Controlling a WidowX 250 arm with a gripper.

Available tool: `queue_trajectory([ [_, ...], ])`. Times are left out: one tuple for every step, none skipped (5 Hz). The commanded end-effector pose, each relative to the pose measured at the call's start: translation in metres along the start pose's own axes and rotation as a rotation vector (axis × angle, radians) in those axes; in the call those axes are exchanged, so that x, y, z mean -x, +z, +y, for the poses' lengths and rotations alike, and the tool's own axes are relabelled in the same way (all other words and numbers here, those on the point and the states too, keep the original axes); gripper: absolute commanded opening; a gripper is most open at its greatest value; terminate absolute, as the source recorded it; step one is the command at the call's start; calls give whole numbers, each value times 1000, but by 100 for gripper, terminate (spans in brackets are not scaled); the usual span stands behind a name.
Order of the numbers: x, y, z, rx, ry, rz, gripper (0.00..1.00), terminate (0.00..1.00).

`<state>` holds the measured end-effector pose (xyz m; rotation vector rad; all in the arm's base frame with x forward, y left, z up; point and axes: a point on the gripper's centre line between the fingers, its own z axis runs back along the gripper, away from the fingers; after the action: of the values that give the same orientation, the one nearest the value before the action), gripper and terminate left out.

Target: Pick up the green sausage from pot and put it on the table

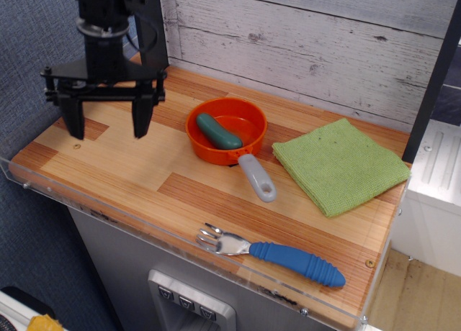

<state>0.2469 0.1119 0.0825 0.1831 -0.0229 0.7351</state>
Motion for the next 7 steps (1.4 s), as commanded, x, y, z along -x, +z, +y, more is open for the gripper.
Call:
queue_trajectory([
  [-14, 19, -41, 109, 161, -3, 100, 0],
  [-21, 17, -63, 115, 225, -8, 100, 0],
  [-28, 7, -85, 148, 264, -16, 100, 0],
  [-32, -1, -99, 178, 303, -18, 100, 0],
  [-34, -8, -111, 206, 342, -11, 100, 0],
  [-33, -11, -116, 194, 345, -21, 100, 0],
  [-32, -19, -118, 196, 359, -17, 100, 0],
])
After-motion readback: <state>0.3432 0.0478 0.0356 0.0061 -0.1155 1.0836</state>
